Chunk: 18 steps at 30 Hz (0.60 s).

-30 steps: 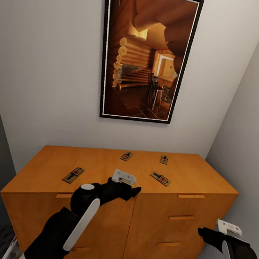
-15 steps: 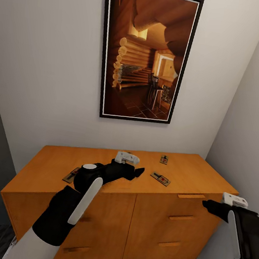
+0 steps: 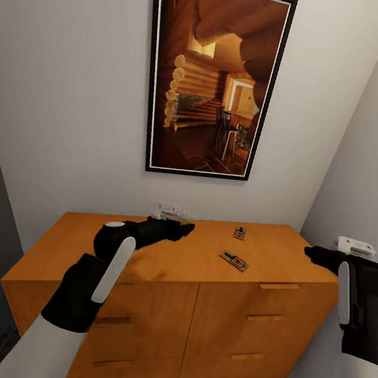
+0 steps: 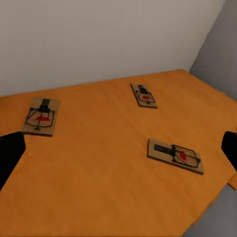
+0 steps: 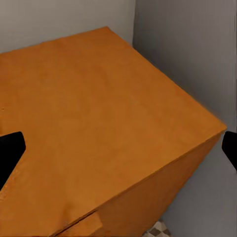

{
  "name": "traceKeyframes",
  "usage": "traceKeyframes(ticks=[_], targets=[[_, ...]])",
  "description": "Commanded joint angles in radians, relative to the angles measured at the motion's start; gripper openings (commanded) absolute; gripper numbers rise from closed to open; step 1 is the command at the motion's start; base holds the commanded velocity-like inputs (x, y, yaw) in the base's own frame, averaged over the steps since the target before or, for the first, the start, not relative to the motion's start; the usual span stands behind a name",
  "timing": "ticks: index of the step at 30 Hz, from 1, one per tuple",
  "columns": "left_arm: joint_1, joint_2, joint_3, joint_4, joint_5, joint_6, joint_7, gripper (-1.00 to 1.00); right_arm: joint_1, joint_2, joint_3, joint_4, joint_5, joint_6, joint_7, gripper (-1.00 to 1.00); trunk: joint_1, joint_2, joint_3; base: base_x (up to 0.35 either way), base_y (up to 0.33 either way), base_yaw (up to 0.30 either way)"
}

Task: Take the four mousetraps from the cabinet in the bathroom and place them on the bathroom floor. Make sure all four end up on the same floor surface, and ensure that at least two of them are either under or directly next to the same bathroom sink.

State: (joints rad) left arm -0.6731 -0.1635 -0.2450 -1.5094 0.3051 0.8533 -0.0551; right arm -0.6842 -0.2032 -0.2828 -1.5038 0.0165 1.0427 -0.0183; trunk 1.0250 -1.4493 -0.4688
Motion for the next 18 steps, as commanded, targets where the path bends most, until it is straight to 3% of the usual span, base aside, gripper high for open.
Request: traceKeyframes(ticks=[1, 5, 8, 9, 14, 18], targets=[[-0.002, 0.006, 0.029, 0.000, -0.003, 0.011, -0.006, 1.00, -0.019, 0.001, 0.007, 0.000, 0.006, 0.005, -0.003, 1.00, 0.000, -0.001, -0.001, 0.000, 0.000, 0.000], [-0.004, 0.039, 0.114, 0.001, -0.003, 0.044, -0.009, 1.00, -0.078, 0.006, 0.057, 0.004, 0.018, 0.005, -0.008, 1.00, 0.000, -0.001, -0.001, 0.000, 0.000, 0.000], [-0.004, 0.069, 0.145, -0.002, -0.003, 0.070, -0.013, 1.00, -0.107, 0.024, 0.114, 0.007, 0.022, 0.005, -0.011, 1.00, 0.000, -0.001, -0.001, 0.000, 0.000, 0.000], [-0.004, 0.069, 0.145, -0.002, -0.003, 0.070, -0.013, 1.00, -0.107, 0.024, 0.114, 0.007, 0.022, 0.005, -0.011, 1.00, 0.000, -0.001, -0.001, 0.000, 0.000, 0.000], [-0.005, 0.106, 0.165, -0.005, -0.003, 0.101, -0.018, 1.00, -0.130, 0.113, 0.206, 0.017, 0.026, 0.005, -0.022, 1.00, 0.000, -0.001, -0.001, 0.000, 0.000, 0.000], [-0.005, 0.118, 0.168, -0.006, -0.007, 0.118, -0.019, 1.00, -0.138, 0.199, 0.239, 0.047, 0.036, 0.005, -0.058, 1.00, 0.000, -0.001, -0.001, 0.000, 0.000, 0.000]])
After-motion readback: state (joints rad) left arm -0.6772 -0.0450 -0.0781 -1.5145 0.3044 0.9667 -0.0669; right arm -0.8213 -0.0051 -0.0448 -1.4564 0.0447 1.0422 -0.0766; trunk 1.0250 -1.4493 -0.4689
